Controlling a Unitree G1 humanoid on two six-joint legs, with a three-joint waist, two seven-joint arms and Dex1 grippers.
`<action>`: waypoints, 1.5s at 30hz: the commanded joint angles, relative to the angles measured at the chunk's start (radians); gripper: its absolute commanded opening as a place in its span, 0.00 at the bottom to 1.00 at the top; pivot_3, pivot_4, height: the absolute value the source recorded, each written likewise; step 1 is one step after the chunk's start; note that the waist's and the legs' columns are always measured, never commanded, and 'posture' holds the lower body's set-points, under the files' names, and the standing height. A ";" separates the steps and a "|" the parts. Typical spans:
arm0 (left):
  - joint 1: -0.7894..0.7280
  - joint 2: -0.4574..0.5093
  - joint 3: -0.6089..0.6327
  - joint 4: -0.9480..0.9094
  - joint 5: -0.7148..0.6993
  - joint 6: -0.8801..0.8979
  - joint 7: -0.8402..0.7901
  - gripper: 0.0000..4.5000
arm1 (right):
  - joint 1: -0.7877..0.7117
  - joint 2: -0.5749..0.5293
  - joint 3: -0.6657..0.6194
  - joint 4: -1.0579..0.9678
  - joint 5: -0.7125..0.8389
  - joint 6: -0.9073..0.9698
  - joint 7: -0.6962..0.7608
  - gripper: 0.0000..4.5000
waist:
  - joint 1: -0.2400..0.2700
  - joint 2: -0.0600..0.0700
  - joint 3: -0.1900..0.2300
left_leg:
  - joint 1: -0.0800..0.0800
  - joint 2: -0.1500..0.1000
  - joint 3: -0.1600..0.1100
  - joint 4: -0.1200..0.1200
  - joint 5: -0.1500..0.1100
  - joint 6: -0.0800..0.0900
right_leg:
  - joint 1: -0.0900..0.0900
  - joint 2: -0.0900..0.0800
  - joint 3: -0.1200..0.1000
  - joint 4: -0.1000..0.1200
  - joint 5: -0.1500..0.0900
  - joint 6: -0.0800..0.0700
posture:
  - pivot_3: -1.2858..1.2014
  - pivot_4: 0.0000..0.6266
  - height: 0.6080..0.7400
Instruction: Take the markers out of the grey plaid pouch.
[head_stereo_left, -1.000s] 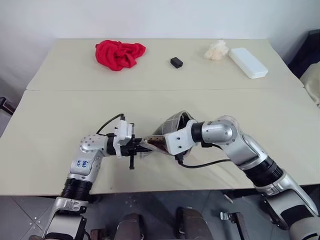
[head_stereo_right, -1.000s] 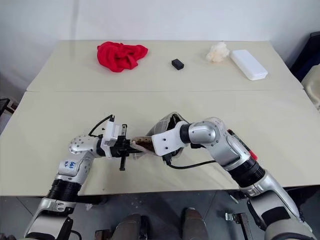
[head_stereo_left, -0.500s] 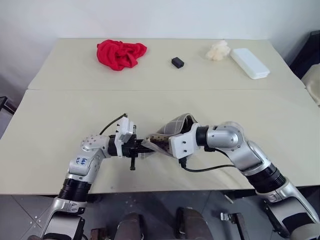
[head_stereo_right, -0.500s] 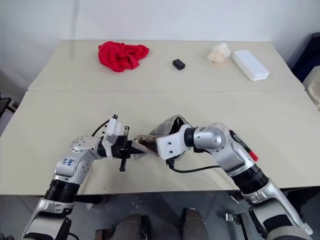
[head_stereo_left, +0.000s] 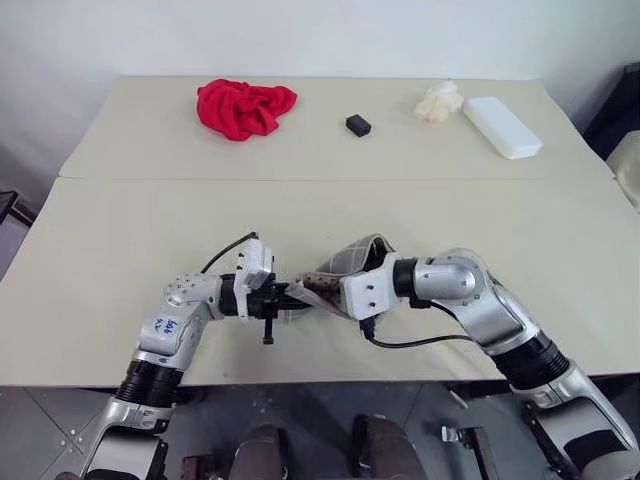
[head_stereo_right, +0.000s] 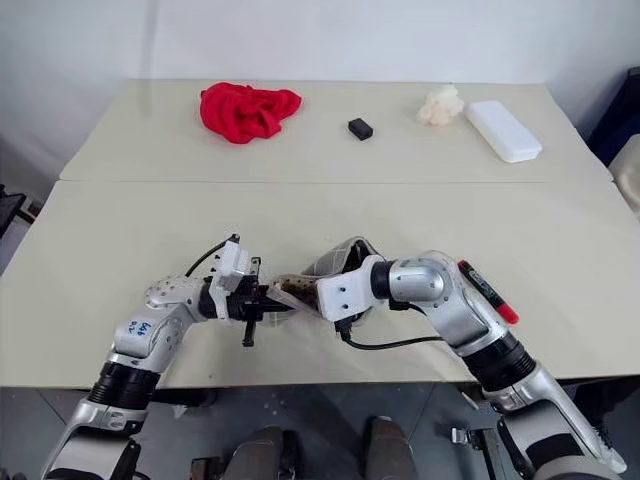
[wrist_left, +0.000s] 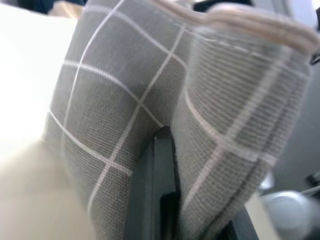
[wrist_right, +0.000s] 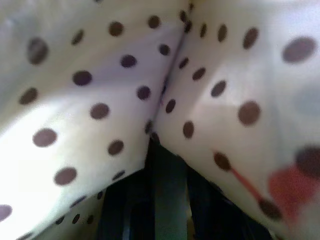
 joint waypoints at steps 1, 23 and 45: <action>-0.025 0.050 0.122 0.121 0.070 -0.108 0.121 0.00 | 0.024 -0.084 -0.064 -0.105 0.091 0.089 0.109 0.11 | 0.003 0.000 0.000 | 0.000 0.000 0.000 0.000 0.000 0.000 | 0.000 0.000 0.000 0.000 0.000 0.000 | 0.52 0.24 1.00; 0.021 0.106 0.074 0.146 0.096 -0.248 0.127 0.00 | 0.075 -0.054 -0.177 -0.171 0.192 0.273 -0.040 0.11 | 0.017 0.000 0.000 | 0.000 0.000 0.000 0.000 0.000 0.000 | 0.000 0.000 0.000 0.000 0.000 0.000 | 0.52 0.24 1.00; 0.103 0.131 0.030 0.129 0.126 -0.386 0.092 0.00 | 0.070 -0.115 -0.199 -0.140 0.353 0.369 0.003 0.11 | 0.016 0.000 0.000 | 0.000 0.000 0.000 0.000 0.000 0.001 | 0.000 0.000 0.000 0.000 0.000 0.000 | 0.52 0.24 1.00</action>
